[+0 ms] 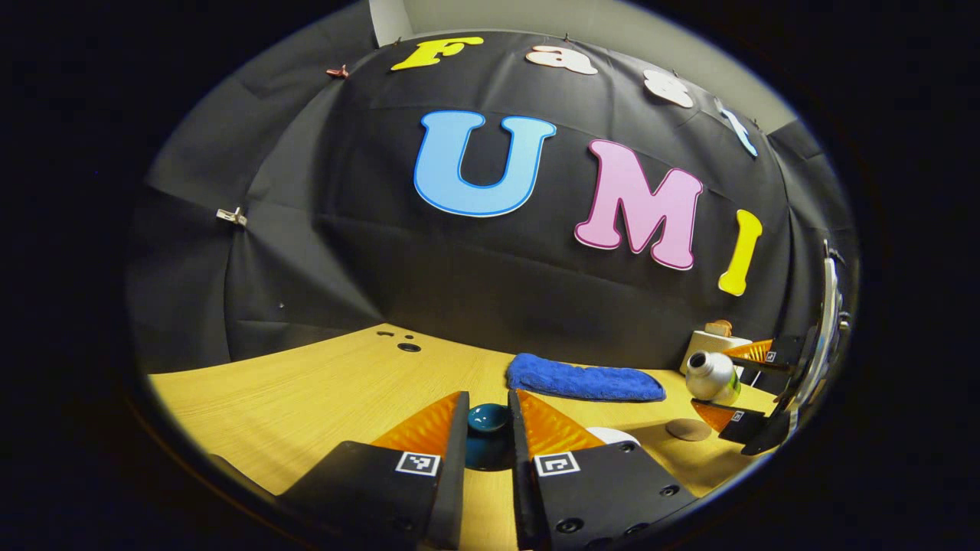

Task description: Open the teacup lid with one hand, grasp the water bottle and pour water into the teacup with the other hand; after pouring, place the water bottle on the coaster and then close the teacup lid.

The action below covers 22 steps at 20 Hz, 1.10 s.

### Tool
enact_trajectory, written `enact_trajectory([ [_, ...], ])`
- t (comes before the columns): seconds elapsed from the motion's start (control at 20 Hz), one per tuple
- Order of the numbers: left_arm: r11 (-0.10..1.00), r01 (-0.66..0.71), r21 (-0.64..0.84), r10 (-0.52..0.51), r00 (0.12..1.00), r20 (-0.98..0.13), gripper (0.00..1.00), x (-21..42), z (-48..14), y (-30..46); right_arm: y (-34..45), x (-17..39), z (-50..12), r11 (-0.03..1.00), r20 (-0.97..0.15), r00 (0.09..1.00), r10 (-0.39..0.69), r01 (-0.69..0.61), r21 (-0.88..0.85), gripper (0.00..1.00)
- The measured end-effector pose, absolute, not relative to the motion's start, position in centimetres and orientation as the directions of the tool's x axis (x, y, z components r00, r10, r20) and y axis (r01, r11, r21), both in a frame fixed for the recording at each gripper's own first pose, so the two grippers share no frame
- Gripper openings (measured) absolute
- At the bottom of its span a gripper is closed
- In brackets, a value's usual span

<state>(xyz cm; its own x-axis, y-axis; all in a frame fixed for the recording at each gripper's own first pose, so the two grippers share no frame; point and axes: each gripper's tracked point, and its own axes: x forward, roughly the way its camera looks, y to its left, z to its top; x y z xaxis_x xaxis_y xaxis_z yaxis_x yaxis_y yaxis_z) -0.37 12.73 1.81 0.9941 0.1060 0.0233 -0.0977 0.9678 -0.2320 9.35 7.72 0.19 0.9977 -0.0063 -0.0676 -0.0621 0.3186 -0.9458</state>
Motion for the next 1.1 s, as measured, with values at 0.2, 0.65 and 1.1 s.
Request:
enact_trajectory([
  [0.2,0.964,-0.091,-0.250,0.097,0.995,0.011,0.30,-0.2,1.2,13.1,8.0,8.7,-0.4,0.191,-0.114,0.993,0.002,-0.113,-0.975,0.78],
  [0.65,0.961,-0.082,-0.265,0.089,0.996,0.013,0.31,-0.3,1.3,13.4,10.1,7.6,-1.5,-0.063,-0.106,0.994,0.036,-0.103,-0.993,0.78],
  [1.1,0.955,-0.079,-0.284,0.088,0.996,0.018,0.30,-0.5,1.4,13.8,11.3,8.1,-1.4,-0.277,-0.089,0.993,0.077,-0.064,-0.959,0.78],
])
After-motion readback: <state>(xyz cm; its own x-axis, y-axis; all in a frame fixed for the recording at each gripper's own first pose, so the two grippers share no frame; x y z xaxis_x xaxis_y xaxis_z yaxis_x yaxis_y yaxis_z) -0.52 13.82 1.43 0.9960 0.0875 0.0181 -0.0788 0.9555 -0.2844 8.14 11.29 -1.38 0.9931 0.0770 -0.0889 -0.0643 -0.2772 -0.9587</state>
